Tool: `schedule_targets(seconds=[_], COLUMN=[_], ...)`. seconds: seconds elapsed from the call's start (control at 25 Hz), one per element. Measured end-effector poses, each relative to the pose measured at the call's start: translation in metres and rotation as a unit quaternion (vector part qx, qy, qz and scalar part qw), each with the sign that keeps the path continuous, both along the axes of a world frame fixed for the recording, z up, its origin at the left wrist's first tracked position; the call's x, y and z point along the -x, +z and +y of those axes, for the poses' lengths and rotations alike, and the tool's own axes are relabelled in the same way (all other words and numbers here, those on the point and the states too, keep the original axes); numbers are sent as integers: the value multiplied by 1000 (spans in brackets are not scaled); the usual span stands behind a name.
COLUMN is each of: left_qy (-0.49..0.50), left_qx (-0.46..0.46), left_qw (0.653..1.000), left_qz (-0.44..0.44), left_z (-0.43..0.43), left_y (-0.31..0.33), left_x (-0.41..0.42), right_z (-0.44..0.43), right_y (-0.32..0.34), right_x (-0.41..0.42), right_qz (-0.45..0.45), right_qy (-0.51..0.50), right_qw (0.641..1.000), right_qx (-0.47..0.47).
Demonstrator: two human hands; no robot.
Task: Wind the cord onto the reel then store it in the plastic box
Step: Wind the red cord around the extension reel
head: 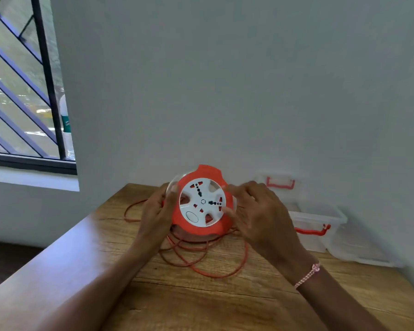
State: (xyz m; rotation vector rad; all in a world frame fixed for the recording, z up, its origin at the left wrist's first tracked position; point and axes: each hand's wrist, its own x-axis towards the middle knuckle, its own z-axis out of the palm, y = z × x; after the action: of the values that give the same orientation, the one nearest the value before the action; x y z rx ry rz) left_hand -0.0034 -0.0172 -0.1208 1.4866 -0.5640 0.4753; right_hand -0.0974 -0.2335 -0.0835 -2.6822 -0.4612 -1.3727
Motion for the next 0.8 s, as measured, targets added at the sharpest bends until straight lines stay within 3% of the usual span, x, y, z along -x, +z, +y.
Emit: schedule_targets(seconds=[0.2,0.44,0.6,0.8], left_qy=[12,32,39,59], left_qx=[-19,6,-7,-20], left_qw=[1000,999,999,998], left_qz=[-18,1,-6,-17], left_z=[3,3,0,-2], left_y=[0,2,2,2], left_x=[-1,2,4,8], right_z=[19,30,25,27], right_y=[30,37,30,28], right_x=[-22,-35,-35,-34], right_qz=[77,-19,-47,-32], right_qy=[8,4,4,3], right_qw=[975,951,951,974], right_qx=[209,309,306,224])
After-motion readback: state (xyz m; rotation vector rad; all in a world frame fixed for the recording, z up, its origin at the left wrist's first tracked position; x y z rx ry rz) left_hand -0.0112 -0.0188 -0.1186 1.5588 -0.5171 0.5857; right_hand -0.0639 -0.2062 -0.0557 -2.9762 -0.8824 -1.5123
